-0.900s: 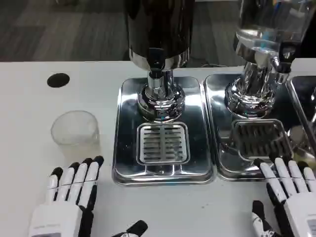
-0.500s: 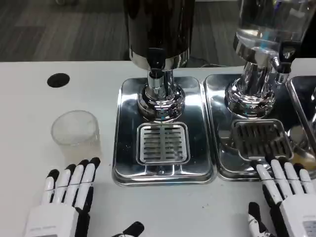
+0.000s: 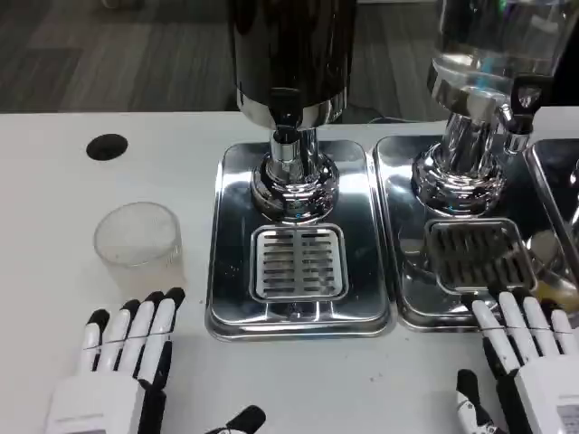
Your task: Grasp the cup under the faucet to collect the drink, then remove the cup.
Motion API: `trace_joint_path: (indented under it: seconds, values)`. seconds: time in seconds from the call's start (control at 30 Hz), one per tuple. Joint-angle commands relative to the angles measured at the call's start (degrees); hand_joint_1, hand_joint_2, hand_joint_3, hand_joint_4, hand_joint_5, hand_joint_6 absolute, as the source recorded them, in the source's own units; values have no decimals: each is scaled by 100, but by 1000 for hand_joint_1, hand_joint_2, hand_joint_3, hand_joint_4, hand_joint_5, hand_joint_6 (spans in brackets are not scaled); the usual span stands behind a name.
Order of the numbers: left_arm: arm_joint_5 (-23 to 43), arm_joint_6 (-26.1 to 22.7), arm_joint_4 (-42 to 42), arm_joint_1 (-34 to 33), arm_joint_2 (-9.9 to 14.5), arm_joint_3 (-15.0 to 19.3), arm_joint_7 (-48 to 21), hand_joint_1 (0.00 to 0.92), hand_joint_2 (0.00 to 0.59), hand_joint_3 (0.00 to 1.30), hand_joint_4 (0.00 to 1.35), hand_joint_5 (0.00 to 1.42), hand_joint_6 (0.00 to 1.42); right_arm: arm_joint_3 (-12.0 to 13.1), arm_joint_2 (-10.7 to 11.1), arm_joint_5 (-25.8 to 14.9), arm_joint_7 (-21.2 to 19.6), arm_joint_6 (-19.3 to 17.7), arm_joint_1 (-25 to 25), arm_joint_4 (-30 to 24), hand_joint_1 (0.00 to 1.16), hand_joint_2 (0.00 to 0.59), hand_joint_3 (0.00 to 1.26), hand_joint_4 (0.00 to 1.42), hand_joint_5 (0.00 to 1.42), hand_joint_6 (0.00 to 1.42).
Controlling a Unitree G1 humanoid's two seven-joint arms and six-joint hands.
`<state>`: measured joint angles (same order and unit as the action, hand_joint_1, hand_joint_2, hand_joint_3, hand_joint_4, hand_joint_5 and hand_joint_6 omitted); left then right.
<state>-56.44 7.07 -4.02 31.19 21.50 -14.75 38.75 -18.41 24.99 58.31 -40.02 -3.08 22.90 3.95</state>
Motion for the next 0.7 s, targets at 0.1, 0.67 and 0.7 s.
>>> trace_joint_path:
  seconds: [0.1, 0.67, 0.7]
  values:
    - [78, 75, -82, 62, -27, 9, 96, 0, 103, 47, 0, 54, 0, 25, 44, 4, -49, -13, 30, -125, 291, 537, 95, 0, 0, 0]
    - [647, 184, -889, -98, -105, 981, -68, 0, 31, 84, 0, 78, 0, 263, 105, 59, 159, 235, 314, -734, 299, 531, 88, 0, 0, 0]
    - [667, 110, -902, -175, -105, 1016, -200, 0, 25, 66, 0, 72, 0, 270, 95, 51, 157, 233, 329, -752, 300, 530, 88, 0, 0, 0]
